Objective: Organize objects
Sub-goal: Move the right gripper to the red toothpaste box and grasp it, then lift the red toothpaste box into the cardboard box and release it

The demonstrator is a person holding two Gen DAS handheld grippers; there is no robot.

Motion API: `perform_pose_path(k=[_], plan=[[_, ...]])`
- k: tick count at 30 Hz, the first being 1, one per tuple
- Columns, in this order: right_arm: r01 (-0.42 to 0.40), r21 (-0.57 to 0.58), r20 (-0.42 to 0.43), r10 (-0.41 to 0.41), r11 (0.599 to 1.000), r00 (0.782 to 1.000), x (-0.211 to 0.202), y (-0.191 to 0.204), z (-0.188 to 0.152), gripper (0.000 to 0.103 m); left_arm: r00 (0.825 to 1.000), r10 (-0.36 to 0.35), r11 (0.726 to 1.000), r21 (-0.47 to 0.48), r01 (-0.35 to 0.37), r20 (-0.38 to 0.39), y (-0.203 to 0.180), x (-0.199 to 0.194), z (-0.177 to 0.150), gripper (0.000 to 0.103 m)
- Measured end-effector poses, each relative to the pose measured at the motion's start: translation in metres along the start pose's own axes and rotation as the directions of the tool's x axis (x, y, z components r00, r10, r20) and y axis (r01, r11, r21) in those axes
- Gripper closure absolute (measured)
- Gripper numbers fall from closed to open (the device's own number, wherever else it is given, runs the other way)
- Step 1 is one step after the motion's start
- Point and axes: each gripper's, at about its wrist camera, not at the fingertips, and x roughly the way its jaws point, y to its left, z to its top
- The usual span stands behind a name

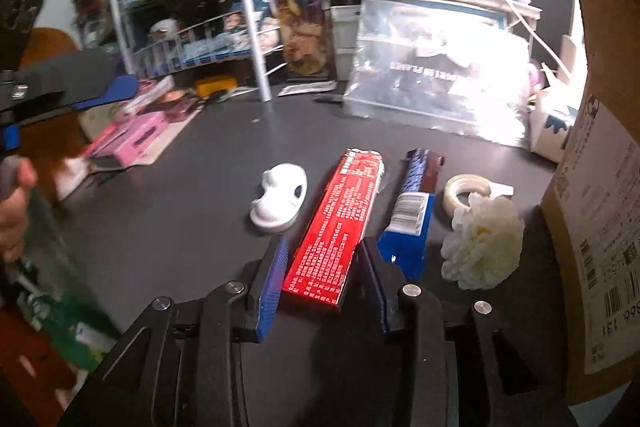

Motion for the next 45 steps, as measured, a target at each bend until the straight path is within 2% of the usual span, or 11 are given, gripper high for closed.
perform_pose_path(k=[2,5,11,13,17,23,28,32,40,45], plan=[[-0.023,-0.034,-0.016,0.022,0.999,1.0,-0.004,-0.002,-0.003,0.071,1.0,-0.004,1.0,0.001,0.004,-0.001,0.0,0.0,0.0,0.011],[-0.016,-0.036,-0.023,0.015,0.999,1.0,-0.007,-0.002,-0.003,0.071,1.0,-0.002,1.0,-0.002,0.002,-0.001,-0.001,0.0,0.001,0.011],[0.05,-0.063,-0.027,-0.052,0.997,0.998,0.009,0.008,0.001,0.071,1.0,0.006,1.0,0.0,-0.006,-0.004,-0.004,-0.001,0.004,0.011],[0.06,-0.05,-0.026,-0.061,0.997,0.998,0.009,0.007,0.002,0.077,1.0,0.002,1.0,-0.001,-0.002,-0.011,-0.004,0.0,0.003,0.011],[0.058,-0.039,-0.016,-0.058,0.998,0.998,0.005,0.004,0.0,0.078,0.999,-0.021,1.0,0.003,0.021,-0.03,-0.007,0.004,0.002,0.011],[0.036,-0.041,0.049,-0.034,0.999,0.998,-0.021,0.004,0.009,0.078,0.993,-0.102,0.995,0.003,0.102,-0.053,-0.02,0.016,0.009,0.011],[-0.056,-0.097,0.094,0.065,0.994,0.993,-0.053,0.013,0.031,0.078,0.975,-0.212,0.977,-0.03,0.21,-0.062,-0.03,0.022,0.024,0.012],[-0.092,-0.167,0.132,0.115,0.982,0.985,-0.082,0.018,0.049,0.078,0.963,-0.269,0.963,-0.048,0.267,-0.036,-0.038,0.017,0.04,0.018],[-0.105,-0.212,0.201,0.149,0.972,0.968,-0.126,0.007,0.071,0.078,0.946,-0.323,0.946,-0.013,0.323,-0.017,-0.07,0.017,0.079,0.055],[-0.08,-0.2,0.217,0.124,0.977,0.968,-0.143,-0.016,0.082,0.078,0.938,-0.345,0.938,0.022,0.346,-0.033,-0.098,0.031,0.107,0.057]])
